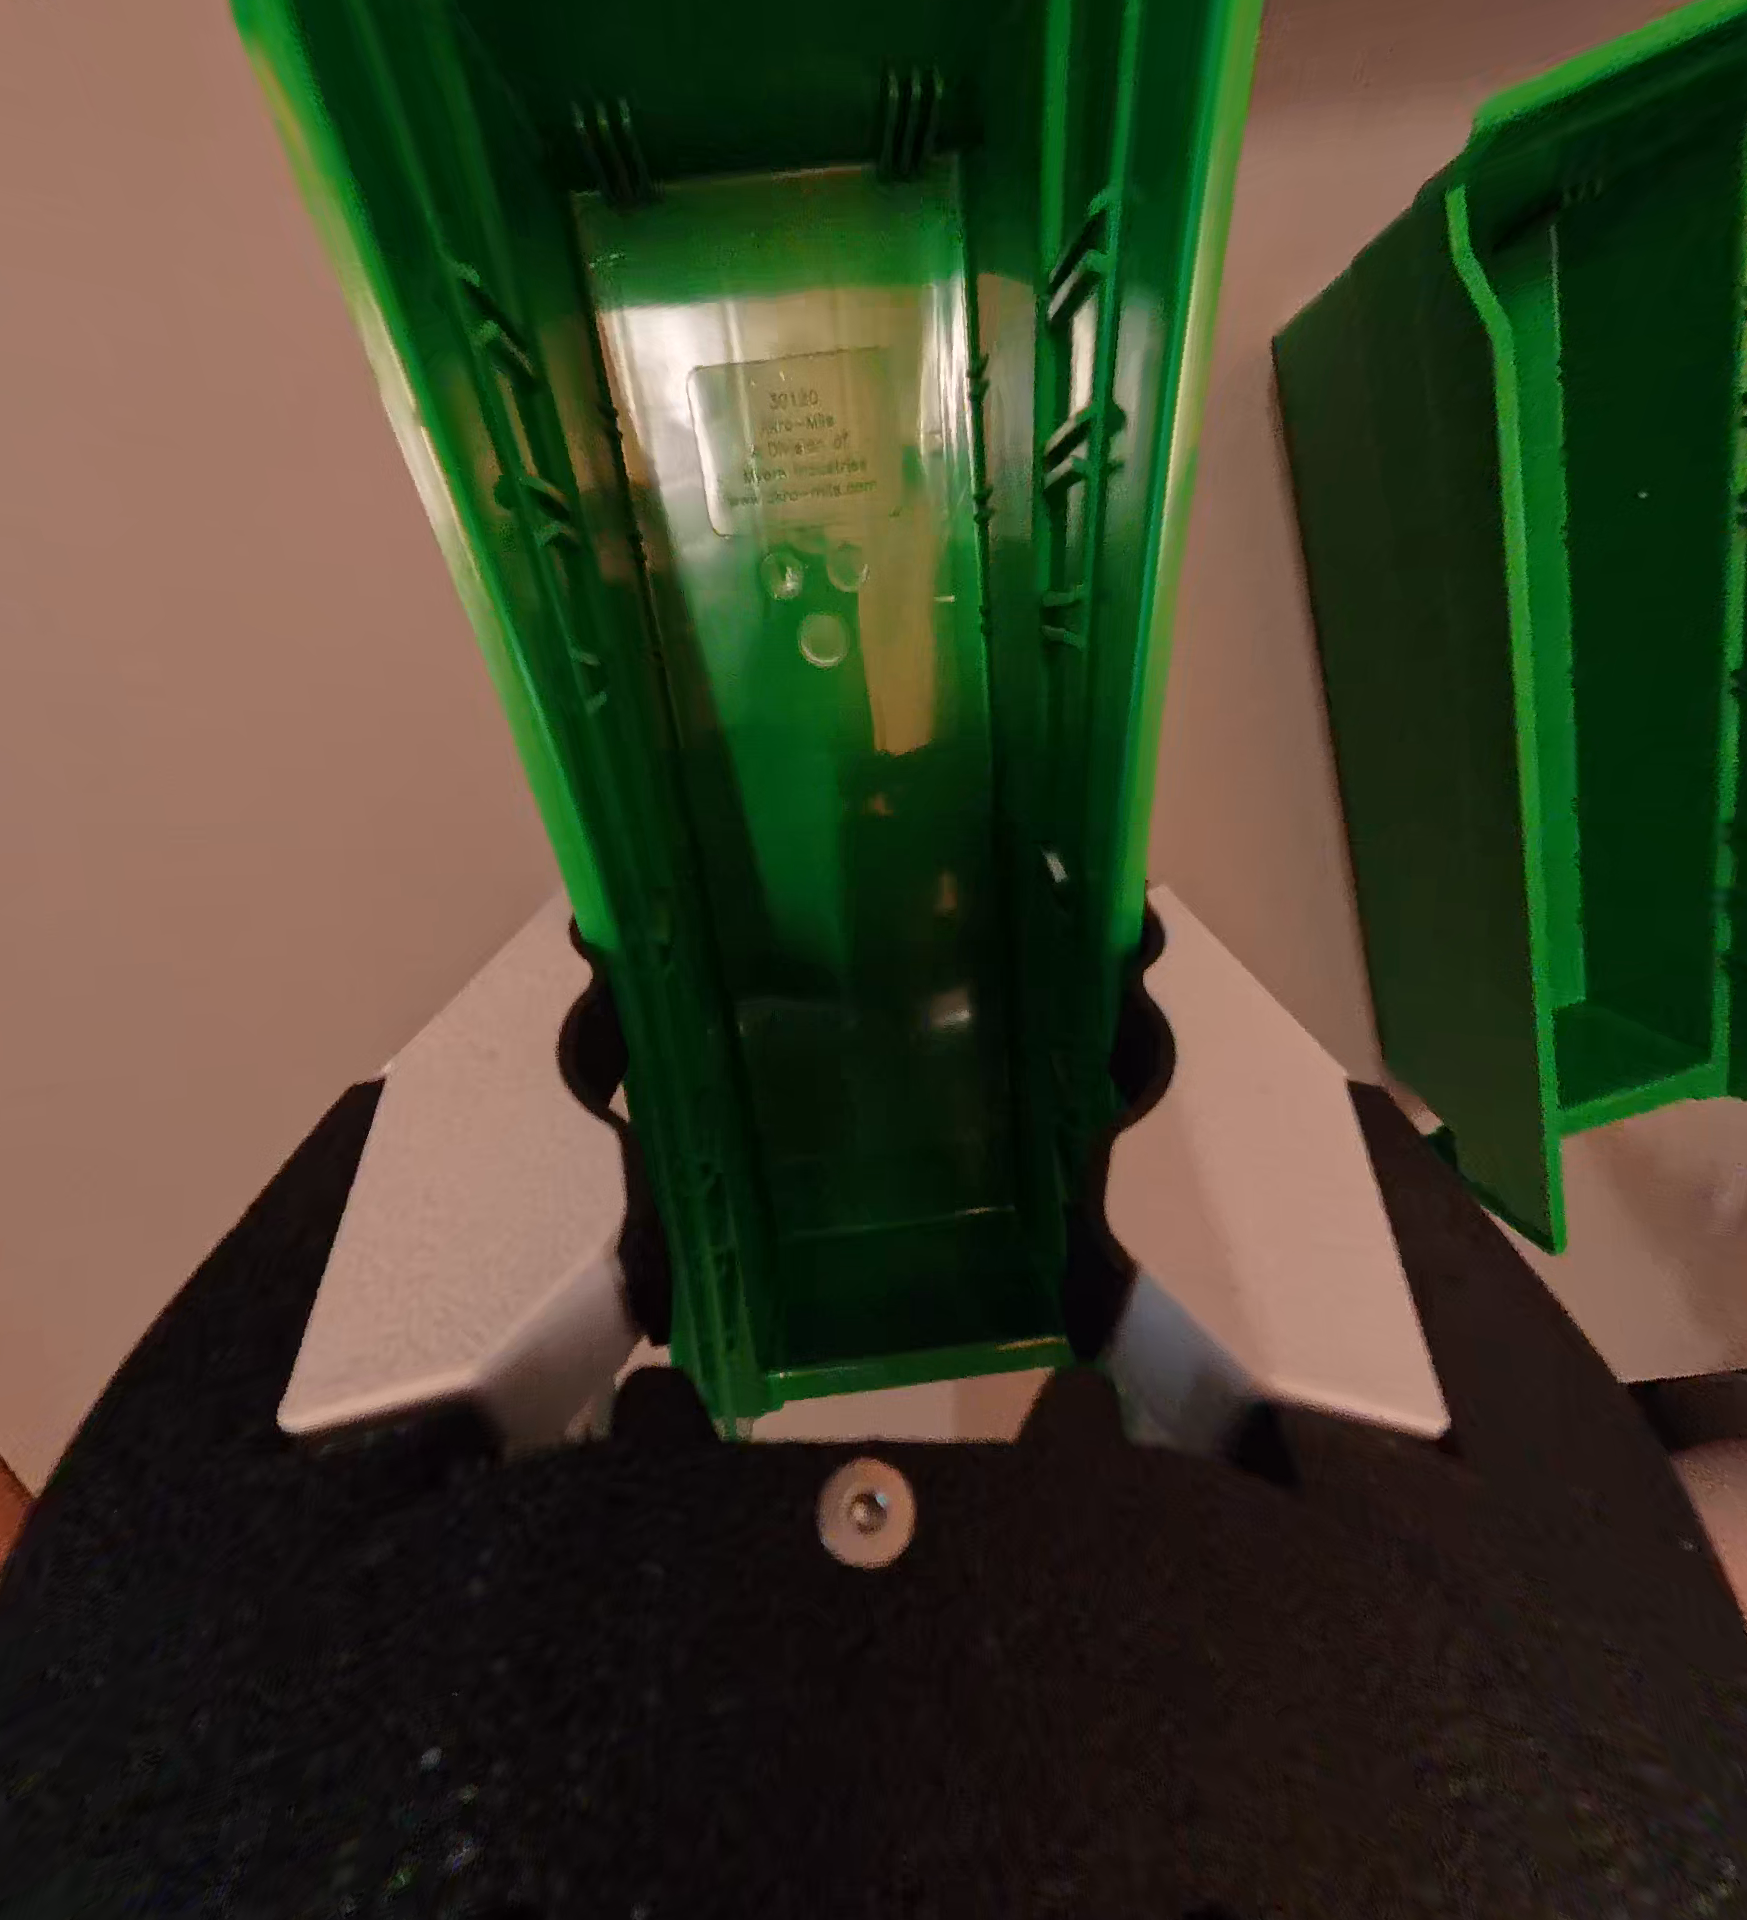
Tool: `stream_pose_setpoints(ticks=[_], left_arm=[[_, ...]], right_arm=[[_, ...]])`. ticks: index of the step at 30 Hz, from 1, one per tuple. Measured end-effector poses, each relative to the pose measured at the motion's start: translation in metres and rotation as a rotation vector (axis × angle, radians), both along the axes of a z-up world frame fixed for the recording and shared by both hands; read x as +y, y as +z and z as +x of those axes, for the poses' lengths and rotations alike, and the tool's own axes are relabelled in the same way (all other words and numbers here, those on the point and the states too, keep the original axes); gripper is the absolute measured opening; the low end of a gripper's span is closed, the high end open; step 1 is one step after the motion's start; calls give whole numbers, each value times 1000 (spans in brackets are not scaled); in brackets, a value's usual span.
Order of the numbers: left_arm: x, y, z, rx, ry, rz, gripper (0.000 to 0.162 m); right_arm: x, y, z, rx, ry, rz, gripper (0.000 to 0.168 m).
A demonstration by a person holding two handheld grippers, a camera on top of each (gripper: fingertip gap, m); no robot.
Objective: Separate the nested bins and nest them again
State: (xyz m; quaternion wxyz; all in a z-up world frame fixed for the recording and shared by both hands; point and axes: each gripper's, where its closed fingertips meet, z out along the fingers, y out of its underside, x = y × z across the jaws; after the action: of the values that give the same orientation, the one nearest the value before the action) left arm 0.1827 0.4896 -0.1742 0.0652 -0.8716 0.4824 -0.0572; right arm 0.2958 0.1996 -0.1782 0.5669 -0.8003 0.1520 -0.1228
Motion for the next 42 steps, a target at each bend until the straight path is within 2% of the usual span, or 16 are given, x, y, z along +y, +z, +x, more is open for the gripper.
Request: stream_pose_setpoints(ticks=[13, 22, 25, 28, 30, 37, 42], left_arm=[[2, -27, -2, -18, 6, 0, 101], [4, -32, -1, -36, -7, 32, 123], [8, -22, 2, -35, -42, 86, 119], [9, -6, 3, -45, -72, 116, 106], [6, 0, 2, -48, -60, 99, 103], [7, -16, -3, 7, -35, 97, 123], [10, -23, 2, 6, -21, 107, 107]], right_arm=[[6, -10, -6, 4, 28, -32, 117], [9, -15, -10, 5, 42, -51, 117], [8, -15, -10, 3, 41, -51, 117], [8, -17, -9, 9, 39, -55, 117], [8, -18, -9, 12, 39, -57, 117], [10, -19, -13, 2, 52, -67, 117], [7, -19, -10, 5, 49, -68, 117]])
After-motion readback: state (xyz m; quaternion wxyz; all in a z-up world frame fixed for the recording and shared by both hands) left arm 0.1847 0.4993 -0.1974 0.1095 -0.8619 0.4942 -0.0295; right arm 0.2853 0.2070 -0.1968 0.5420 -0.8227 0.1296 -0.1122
